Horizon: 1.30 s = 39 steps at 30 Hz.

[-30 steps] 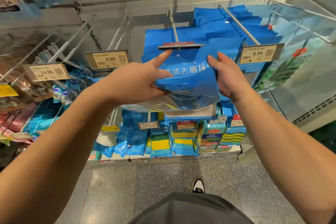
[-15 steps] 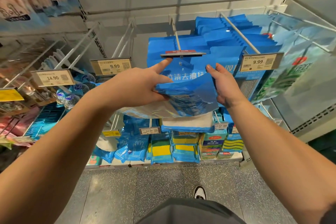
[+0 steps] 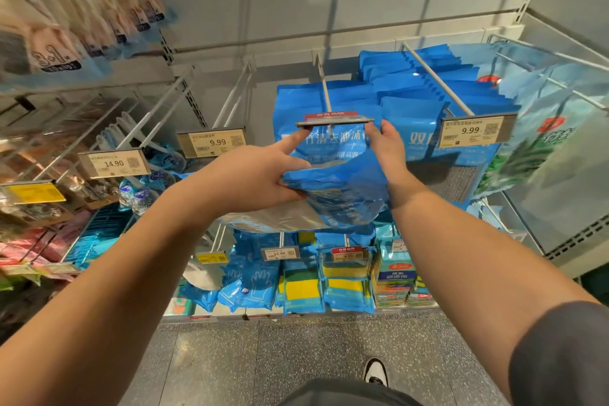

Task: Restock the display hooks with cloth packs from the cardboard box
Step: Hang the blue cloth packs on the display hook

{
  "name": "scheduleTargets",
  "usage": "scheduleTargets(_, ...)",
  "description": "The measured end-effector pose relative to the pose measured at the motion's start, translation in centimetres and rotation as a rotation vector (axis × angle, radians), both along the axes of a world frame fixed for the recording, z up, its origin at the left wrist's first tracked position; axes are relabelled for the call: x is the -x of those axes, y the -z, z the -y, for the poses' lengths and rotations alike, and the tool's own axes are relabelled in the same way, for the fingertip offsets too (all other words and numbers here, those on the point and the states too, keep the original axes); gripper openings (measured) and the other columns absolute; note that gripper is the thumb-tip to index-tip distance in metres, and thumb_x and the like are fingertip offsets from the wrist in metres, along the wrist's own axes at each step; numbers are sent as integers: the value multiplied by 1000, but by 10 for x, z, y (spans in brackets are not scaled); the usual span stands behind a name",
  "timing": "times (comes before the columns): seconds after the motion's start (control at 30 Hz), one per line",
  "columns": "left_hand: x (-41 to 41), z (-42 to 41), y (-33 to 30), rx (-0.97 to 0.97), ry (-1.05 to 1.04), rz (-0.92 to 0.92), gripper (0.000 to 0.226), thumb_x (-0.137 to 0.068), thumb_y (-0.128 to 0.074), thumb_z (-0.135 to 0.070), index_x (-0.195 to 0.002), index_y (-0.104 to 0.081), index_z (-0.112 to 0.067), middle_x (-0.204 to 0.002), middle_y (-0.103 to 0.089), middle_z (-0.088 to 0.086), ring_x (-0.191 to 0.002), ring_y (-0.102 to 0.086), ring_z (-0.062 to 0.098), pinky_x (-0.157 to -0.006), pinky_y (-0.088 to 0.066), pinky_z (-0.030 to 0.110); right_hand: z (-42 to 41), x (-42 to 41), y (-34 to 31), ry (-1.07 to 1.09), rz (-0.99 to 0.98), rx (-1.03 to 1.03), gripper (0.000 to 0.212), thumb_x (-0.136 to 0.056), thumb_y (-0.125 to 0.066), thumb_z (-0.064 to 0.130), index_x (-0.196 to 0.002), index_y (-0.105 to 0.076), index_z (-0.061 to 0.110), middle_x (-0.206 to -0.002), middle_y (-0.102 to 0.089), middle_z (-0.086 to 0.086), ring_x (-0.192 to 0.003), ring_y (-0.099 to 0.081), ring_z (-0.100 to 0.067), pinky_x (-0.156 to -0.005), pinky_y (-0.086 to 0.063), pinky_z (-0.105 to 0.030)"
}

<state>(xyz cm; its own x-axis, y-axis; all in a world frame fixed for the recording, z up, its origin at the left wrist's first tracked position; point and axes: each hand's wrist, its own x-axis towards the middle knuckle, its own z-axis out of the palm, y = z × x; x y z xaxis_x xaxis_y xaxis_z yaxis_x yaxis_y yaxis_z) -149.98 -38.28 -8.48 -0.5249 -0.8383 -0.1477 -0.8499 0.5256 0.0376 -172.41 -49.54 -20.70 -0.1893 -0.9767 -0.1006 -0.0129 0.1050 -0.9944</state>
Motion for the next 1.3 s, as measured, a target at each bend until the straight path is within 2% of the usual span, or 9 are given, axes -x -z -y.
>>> scheduleTargets(0.07, -2, 0, 3, 5, 7, -30, 39, -95, -59, -49, -133, -54, -52, -166, 2, -23, -102, -68, 27, -76, -51, 33, 1, 2, -2, -6, -33, -20, 43, -103, -50, 30, -136, -51, 3, -134, -59, -11, -121, -58, -21, -83, -40, -19)
scheduleTargets(0.23, -12, 1, 21, 14, 42, -202, 38, -91, -65, -46, -129, -59, -49, -166, -6, -23, -99, -69, 25, -77, -54, 39, -18, 15, -6, -73, -44, -4, 29, -103, -50, 23, -76, -41, 28, -66, -44, 15, -40, -45, 11, -41, -34, -6)
scheduleTargets(0.37, -23, 1, 44, -43, 55, -375, 35, -89, -69, -48, -124, -61, -50, -165, -12, -24, -121, -63, 20, -89, -54, 45, -34, 33, 0, -148, 1, -10, 50, -84, -70, 53, -118, -59, 17, -109, -67, 9, -95, -63, -2, -86, -51, -24)
scheduleTargets(0.47, -28, -2, 59, -165, 11, -523, 37, -86, -73, -46, -121, -63, -52, -161, -18, -31, -133, -52, 6, -101, -48, 38, -49, 42, 4, -77, 98, 0, 25, -96, -63, 33, -119, -59, 22, -122, -63, 6, -117, -58, -9, -106, -45, -31)
scheduleTargets(0.6, -26, -14, 72, -283, -82, -741, 38, -86, -79, -28, -107, -66, -58, -135, -50, -38, -113, -49, -25, -100, -42, 20, -82, 50, 12, 35, 414, 8, 21, -101, -52, 36, -93, -59, 18, -92, -66, 3, -91, -63, -13, -67, -50, -21)
scheduleTargets(0.7, -31, -22, 89, -394, -305, -919, 20, -82, -83, -31, -97, -75, -41, -99, -75, -24, -93, -66, -9, -89, -51, 26, -117, 45, 18, 75, 553, 19, 43, -99, -40, 52, -80, -55, 17, -69, -57, 4, -63, -50, -11, -58, -34, -26)
scheduleTargets(0.93, -32, -39, 115, -596, -578, -1409, 28, -73, -83, -19, -100, -76, -14, -99, -78, 7, -88, -74, 20, -81, -56, 35, -147, 16, 18, -113, 291, 40, 49, -81, -70, 54, -111, -66, 16, -110, -69, -3, -98, -63, -19, -85, -49, -34)
scheduleTargets(1.17, -36, -50, 124, -519, -624, -1328, 8, -91, -69, -13, -95, -71, -20, -78, -77, -11, -73, -72, 3, -64, -55, 18, -141, 12, 10, -18, 404, 26, 20, -102, -49, 18, -115, -63, 21, -108, -74, 3, -100, -70, -16, -84, -59, -37)
scheduleTargets(1.3, -60, -54, 130, -451, -761, -1246, 15, -84, -79, -32, -93, -74, -20, -87, -79, 4, -87, -75, 29, -74, -60, 39, -139, 36, 15, 61, 328, 17, 23, -102, -49, 19, -122, -62, 17, -114, -72, -1, -103, -69, -20, -82, -55, -37)
